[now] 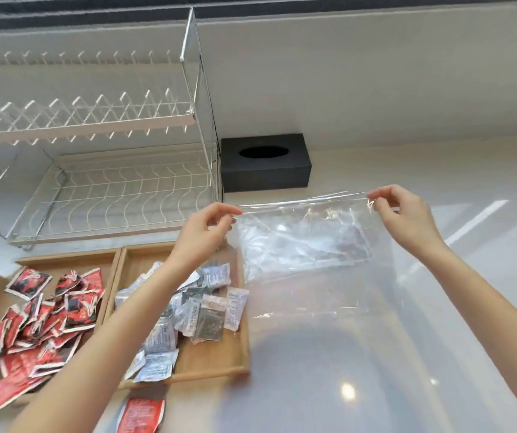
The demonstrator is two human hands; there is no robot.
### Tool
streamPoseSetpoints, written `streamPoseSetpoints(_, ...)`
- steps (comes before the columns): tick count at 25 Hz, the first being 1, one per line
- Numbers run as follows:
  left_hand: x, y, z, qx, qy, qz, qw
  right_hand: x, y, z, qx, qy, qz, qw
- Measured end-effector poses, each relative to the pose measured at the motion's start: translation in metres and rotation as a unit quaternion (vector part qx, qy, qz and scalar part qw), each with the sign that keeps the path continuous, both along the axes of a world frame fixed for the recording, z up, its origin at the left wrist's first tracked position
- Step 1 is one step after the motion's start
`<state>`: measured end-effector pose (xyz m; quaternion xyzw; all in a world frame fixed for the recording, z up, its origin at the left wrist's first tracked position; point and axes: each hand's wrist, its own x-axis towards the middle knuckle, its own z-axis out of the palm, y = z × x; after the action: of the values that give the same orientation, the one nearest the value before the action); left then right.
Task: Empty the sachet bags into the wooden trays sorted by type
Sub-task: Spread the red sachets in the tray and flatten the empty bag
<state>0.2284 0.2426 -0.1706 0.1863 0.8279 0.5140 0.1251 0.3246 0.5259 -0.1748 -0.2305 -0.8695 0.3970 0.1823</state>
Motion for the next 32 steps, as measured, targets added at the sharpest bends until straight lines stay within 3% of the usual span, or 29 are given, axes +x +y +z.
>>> streamPoseSetpoints(3,-0.020,0.030,-0.022,-0.067,0.005,-0.020,0.998,-0.023,0.018,-0.023,0.008,-0.027,0.004,1.000)
streamPoseSetpoints(12,-0.051,0.081,-0.096,-0.219,-0.008,0.047,0.975,-0.078,0.042,-0.086,0.002,-0.117,0.034,0.993)
streamPoseSetpoints(15,-0.046,0.082,-0.110,-0.304,0.065,0.067,0.948,-0.074,0.036,-0.098,0.110,-0.133,0.027,0.985)
streamPoseSetpoints(18,-0.040,0.085,-0.115,-0.342,0.180,0.025,0.922,-0.073,0.022,-0.105,0.218,-0.110,0.086,0.966)
streamPoseSetpoints(23,-0.040,0.096,-0.130,-0.440,0.128,-0.070,0.886,-0.074,0.015,-0.133,0.246,-0.234,0.140,0.930)
streamPoseSetpoints(32,-0.053,0.105,-0.123,-0.425,0.090,-0.080,0.897,-0.081,0.014,-0.126,0.272,-0.234,0.126,0.925)
